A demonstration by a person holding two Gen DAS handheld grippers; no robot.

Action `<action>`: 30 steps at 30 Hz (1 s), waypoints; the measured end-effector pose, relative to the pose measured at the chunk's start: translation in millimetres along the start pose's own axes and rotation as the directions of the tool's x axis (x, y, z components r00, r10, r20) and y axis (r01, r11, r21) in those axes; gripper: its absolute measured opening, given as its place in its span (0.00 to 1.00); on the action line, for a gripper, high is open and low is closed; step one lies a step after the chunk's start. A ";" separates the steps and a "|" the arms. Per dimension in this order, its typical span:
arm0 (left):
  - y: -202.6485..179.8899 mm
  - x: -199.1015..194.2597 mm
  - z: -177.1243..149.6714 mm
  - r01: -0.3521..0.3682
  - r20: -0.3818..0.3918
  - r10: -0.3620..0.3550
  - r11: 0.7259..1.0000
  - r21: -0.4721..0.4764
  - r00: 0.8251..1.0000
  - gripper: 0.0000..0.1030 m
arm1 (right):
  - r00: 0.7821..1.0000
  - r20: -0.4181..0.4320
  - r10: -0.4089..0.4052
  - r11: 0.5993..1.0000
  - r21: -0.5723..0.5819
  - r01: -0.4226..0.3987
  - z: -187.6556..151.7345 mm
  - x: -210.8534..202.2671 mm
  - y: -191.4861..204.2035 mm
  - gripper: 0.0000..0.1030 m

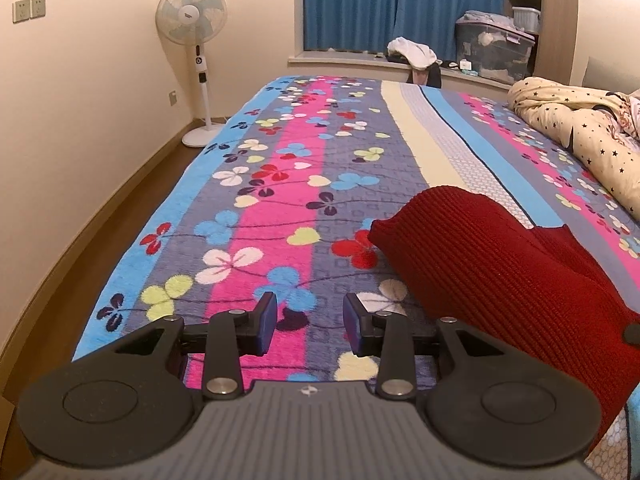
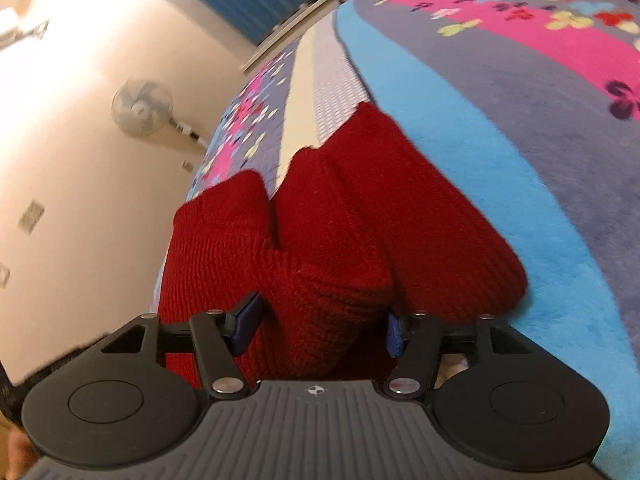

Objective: Fold small clothes

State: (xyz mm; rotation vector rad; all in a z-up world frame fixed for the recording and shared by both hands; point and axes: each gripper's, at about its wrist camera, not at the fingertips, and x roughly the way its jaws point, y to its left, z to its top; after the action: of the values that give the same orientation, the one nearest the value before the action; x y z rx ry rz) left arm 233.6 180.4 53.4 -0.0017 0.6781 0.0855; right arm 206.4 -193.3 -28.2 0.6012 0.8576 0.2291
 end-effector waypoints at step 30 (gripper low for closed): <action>-118.2 -5.4 -18.5 0.498 -0.050 -0.497 0.851 0.167 0.866 0.43 | 0.966 -0.124 -0.225 0.972 -0.092 0.215 53.7 -50.1 -59.9 0.38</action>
State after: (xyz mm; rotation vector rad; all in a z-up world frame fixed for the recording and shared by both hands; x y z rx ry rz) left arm 227.2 61.7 39.3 -0.0093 0.6696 -0.4784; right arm 212.5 -284.8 -4.0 0.4166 1.0327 0.1008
